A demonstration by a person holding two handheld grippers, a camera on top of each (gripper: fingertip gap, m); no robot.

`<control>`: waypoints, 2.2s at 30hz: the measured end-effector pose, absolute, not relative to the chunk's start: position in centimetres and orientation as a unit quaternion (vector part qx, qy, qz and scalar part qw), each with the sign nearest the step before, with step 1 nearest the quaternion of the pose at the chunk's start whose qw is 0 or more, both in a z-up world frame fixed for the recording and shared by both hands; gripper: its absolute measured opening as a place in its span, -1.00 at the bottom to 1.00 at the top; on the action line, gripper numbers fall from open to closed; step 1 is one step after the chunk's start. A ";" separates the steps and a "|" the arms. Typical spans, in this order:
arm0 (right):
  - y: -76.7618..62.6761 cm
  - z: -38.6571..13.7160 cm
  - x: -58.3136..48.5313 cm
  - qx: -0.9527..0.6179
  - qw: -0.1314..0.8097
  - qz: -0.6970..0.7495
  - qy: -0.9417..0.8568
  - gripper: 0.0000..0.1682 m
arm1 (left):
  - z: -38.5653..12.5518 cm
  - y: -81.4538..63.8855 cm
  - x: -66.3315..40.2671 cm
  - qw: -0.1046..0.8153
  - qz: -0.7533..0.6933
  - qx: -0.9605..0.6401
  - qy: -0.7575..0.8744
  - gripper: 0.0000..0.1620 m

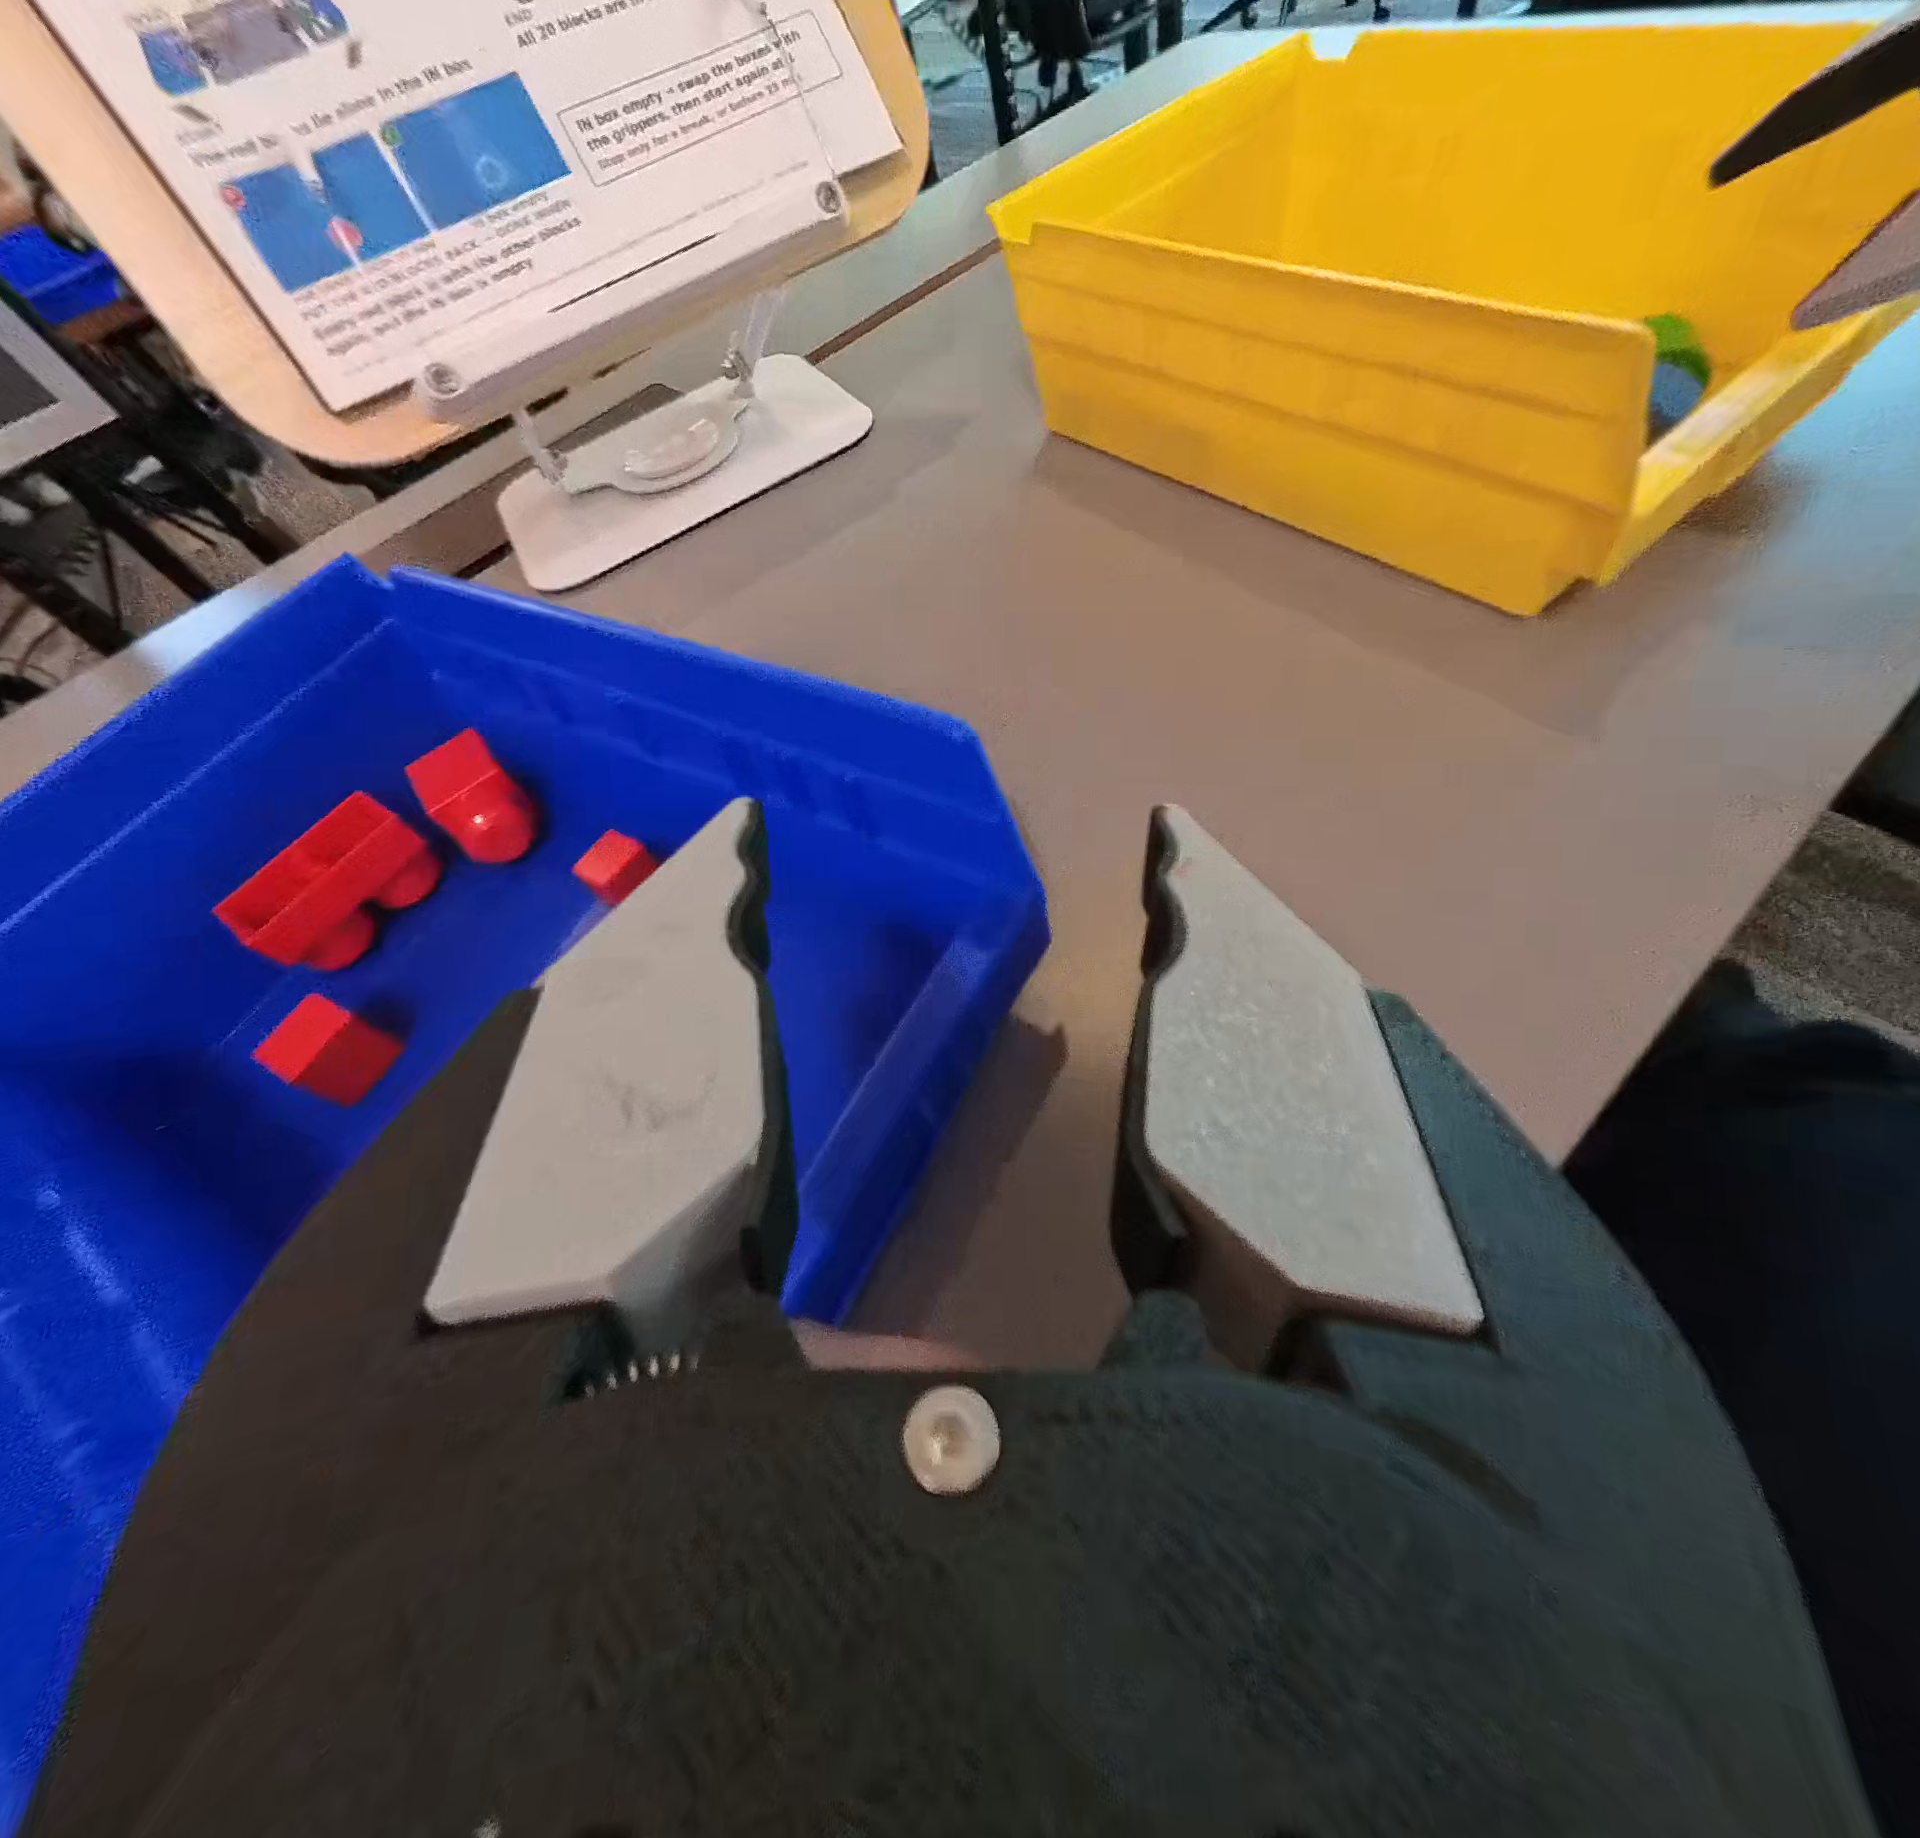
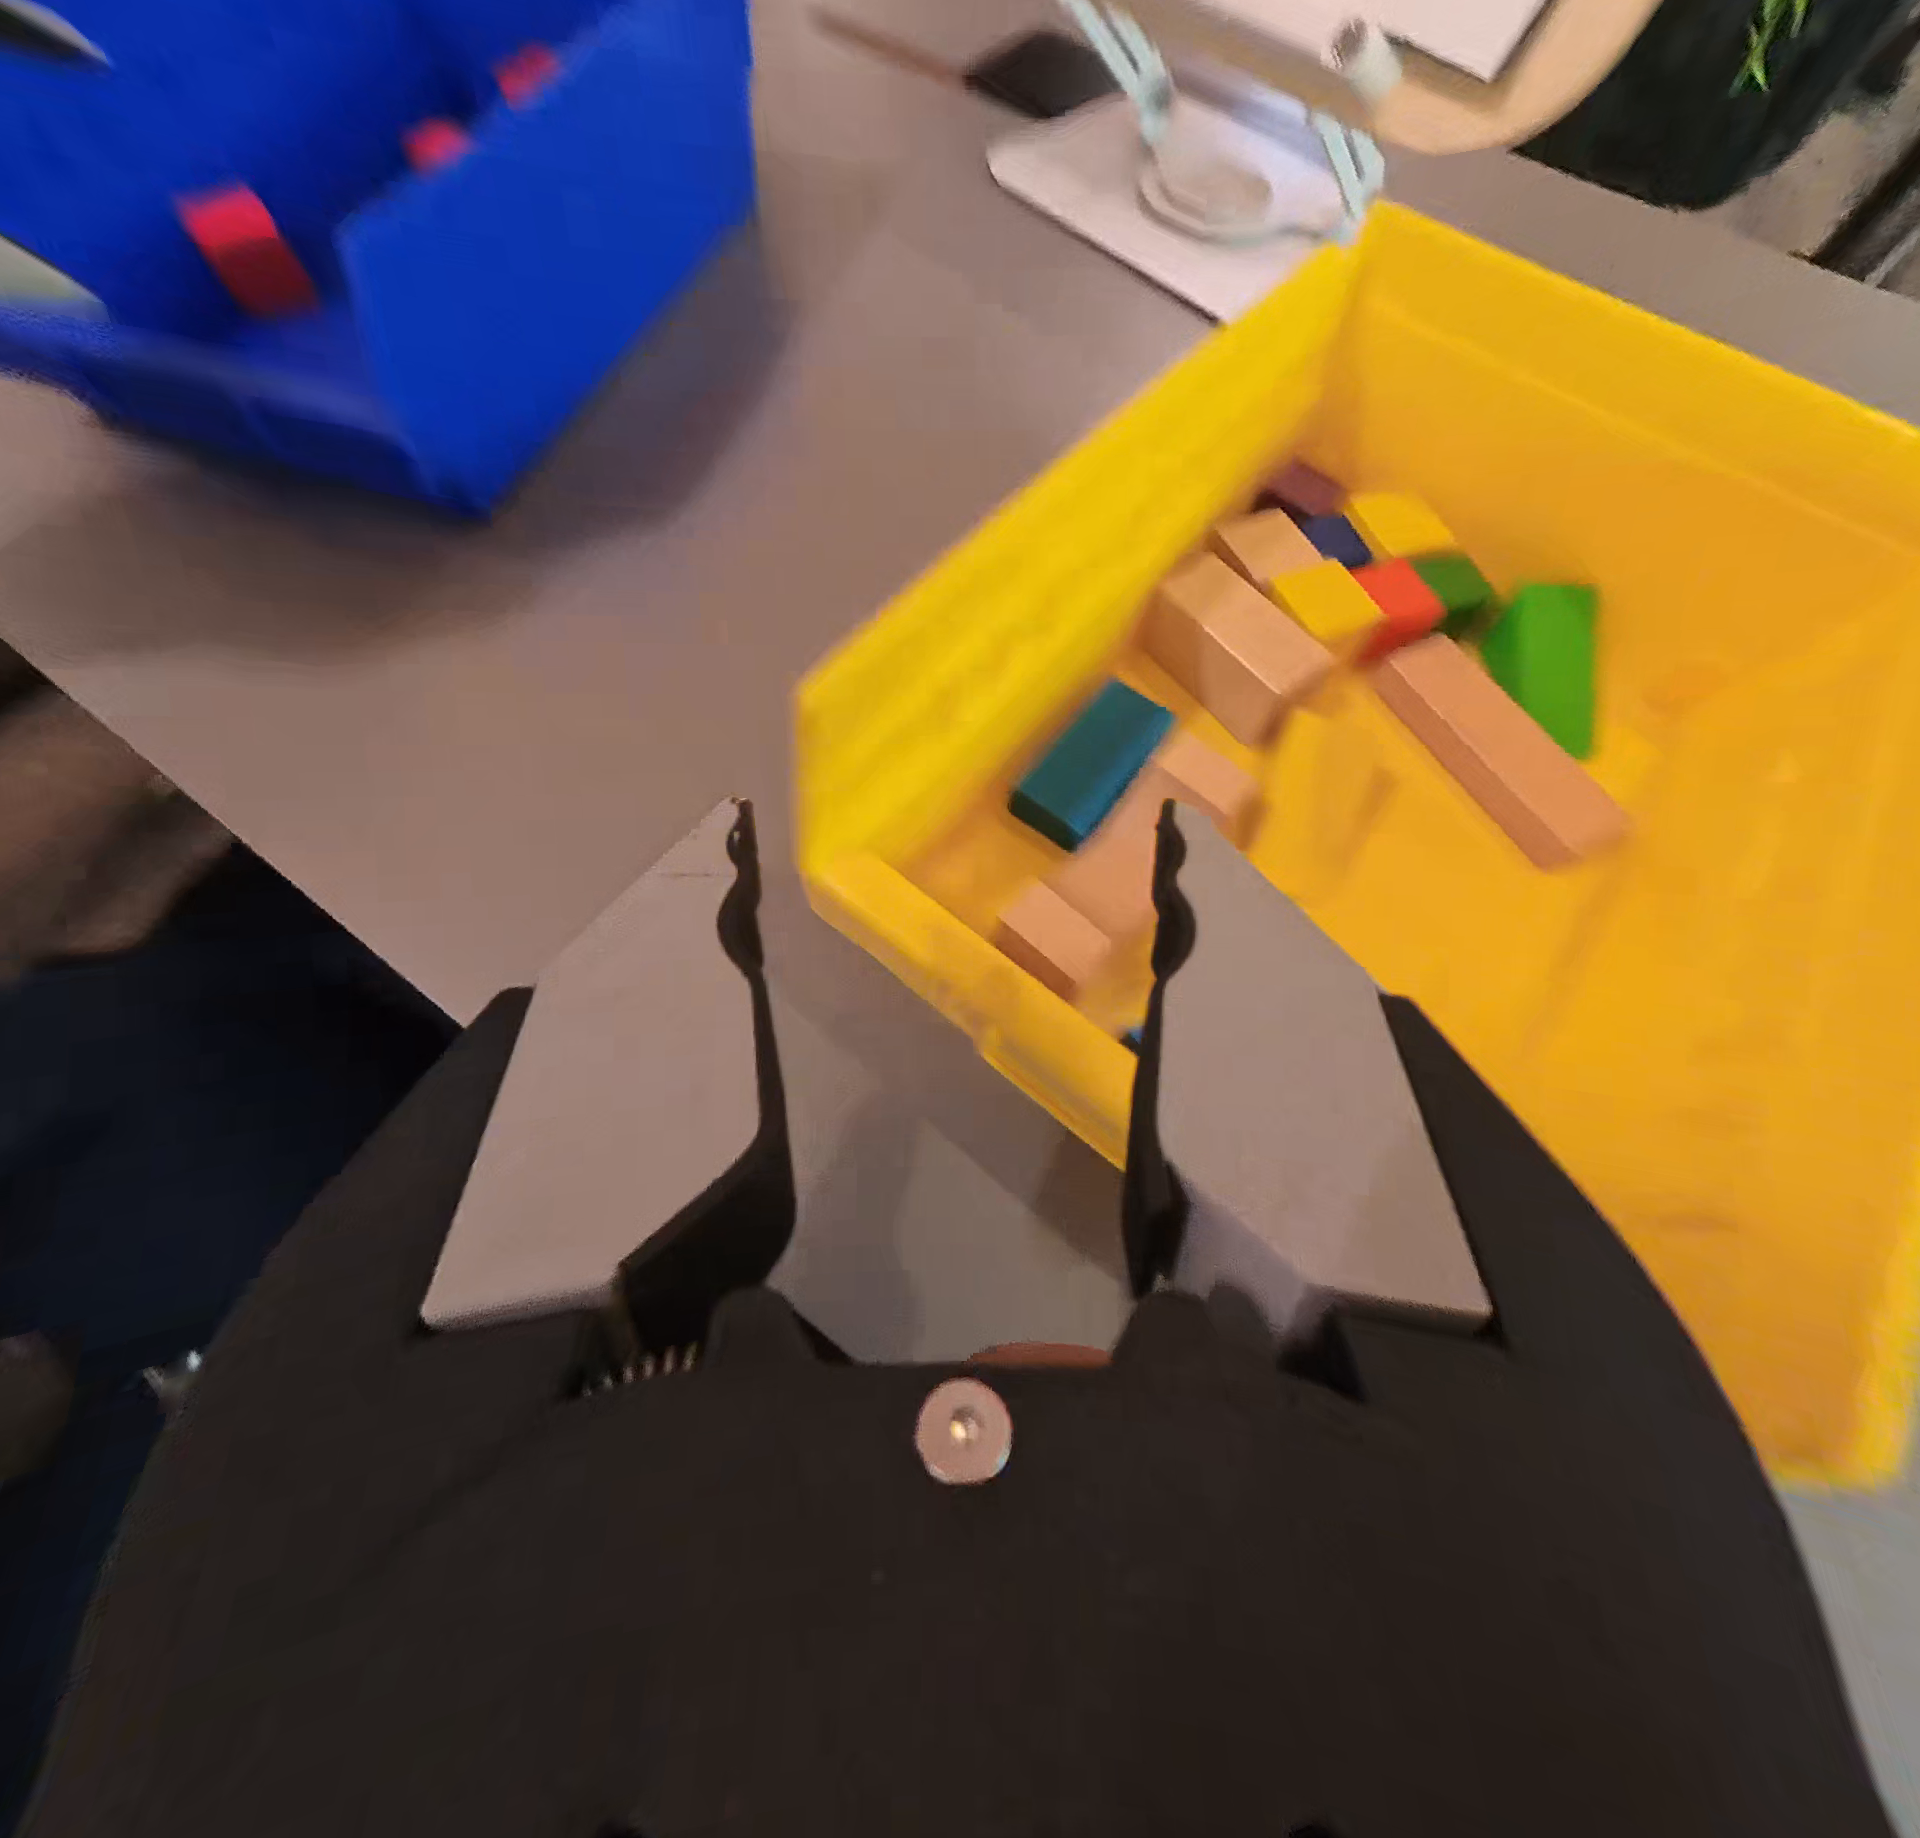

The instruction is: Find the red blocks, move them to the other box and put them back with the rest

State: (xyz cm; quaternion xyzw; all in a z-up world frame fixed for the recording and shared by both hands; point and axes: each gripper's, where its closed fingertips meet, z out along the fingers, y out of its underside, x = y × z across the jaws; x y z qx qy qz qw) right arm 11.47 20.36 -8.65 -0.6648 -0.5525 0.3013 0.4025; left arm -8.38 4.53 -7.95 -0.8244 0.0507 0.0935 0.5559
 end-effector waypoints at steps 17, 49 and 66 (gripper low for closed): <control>22.4 -13.7 7.0 -0.696 0.425 0.208 -0.540 -0.70 | -11.8 4.3 -15.2 0.505 0.240 -0.829 -0.002 -0.80; 33.0 -13.7 11.1 -0.747 0.491 0.088 -0.439 -0.95 | -11.7 -3.9 -23.9 0.522 0.295 -0.790 -0.126 -0.97; 32.6 -13.7 9.7 -0.731 0.501 0.059 -0.461 -0.90 | -11.8 2.5 -19.0 0.532 0.247 -0.809 -0.044 -0.78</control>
